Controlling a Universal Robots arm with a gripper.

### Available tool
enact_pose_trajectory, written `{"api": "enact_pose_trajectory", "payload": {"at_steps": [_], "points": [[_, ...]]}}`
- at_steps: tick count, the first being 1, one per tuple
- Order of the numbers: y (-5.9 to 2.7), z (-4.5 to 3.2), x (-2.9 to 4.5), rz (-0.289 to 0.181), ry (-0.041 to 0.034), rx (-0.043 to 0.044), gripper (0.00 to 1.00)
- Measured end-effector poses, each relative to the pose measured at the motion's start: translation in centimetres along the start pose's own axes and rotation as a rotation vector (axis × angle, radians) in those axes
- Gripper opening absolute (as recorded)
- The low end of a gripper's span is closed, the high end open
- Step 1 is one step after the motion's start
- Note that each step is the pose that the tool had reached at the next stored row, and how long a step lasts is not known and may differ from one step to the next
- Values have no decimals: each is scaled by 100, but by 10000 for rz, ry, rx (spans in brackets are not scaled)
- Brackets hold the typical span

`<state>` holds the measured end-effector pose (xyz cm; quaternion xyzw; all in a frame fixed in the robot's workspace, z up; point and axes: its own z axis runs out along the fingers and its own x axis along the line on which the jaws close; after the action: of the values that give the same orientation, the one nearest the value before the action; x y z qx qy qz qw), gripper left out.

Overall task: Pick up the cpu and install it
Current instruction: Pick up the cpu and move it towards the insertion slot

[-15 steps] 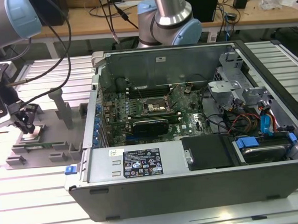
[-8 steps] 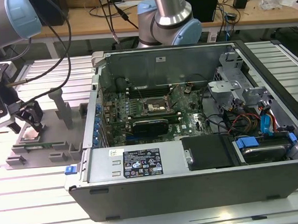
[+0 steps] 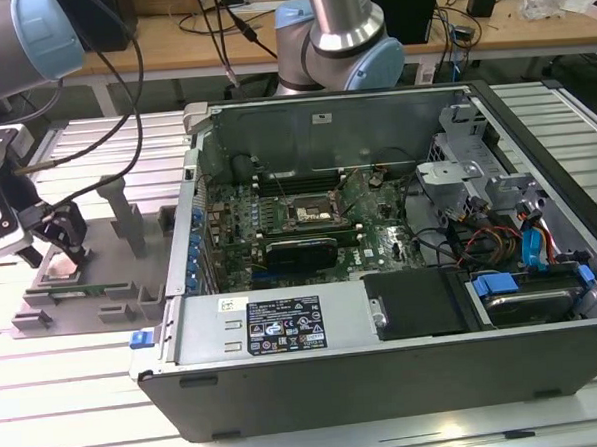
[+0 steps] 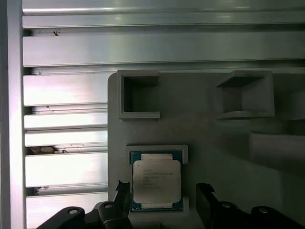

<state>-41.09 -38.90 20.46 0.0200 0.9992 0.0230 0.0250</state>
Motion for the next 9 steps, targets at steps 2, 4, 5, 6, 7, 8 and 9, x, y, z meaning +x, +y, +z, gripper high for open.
{"api": "enact_pose_trajectory", "payload": {"at_steps": [2, 4, 5, 6, 7, 8, 9], "points": [[-2, 46, 2, -77, 8, -3, 66], [-3, 65, 3, -90, 9, -4, 66], [-3, 77, 3, -93, 10, -4, 66], [-1, 94, 4, -93, 9, -5, 66], [3, 101, 5, -91, 9, -5, 66], [6, 104, 6, -90, 10, -4, 66], [16, 110, 7, -91, 9, -5, 66]]}}
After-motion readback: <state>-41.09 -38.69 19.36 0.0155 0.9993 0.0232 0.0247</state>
